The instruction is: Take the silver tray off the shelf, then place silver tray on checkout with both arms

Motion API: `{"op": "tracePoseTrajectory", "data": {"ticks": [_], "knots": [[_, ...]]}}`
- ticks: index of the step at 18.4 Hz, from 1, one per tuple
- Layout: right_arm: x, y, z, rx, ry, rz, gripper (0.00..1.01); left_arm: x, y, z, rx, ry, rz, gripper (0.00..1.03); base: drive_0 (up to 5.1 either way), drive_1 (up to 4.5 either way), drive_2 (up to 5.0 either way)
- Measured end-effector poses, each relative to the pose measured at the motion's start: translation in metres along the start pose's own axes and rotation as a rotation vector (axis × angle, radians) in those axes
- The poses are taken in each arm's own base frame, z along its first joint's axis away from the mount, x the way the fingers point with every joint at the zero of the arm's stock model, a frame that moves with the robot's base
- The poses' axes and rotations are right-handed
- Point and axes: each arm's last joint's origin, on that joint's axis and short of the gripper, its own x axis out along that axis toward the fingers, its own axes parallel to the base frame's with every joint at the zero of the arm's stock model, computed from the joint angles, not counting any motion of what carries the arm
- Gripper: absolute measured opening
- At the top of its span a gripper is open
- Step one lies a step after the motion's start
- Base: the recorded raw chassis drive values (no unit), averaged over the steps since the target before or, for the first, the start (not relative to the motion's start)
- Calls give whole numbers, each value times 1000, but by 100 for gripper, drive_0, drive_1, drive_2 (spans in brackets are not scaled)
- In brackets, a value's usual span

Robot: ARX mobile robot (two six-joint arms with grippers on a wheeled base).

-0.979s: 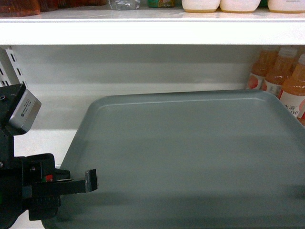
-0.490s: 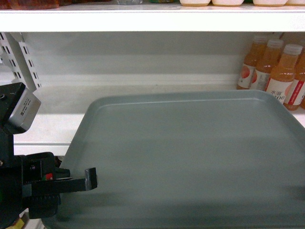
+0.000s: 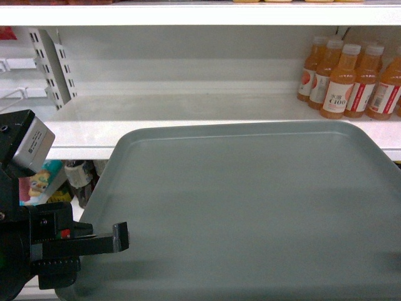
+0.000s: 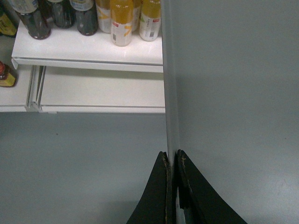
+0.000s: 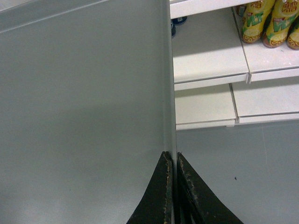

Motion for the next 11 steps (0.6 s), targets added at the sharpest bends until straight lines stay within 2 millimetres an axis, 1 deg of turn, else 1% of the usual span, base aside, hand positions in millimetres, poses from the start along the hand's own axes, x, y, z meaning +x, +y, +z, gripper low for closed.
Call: {"op": "tracePoseTrajectory", "data": {"ticks": [11], "knots": [[0,0,0,3,1,0,3,0,0,0,0,2,3,3,-4,-420,413]]}}
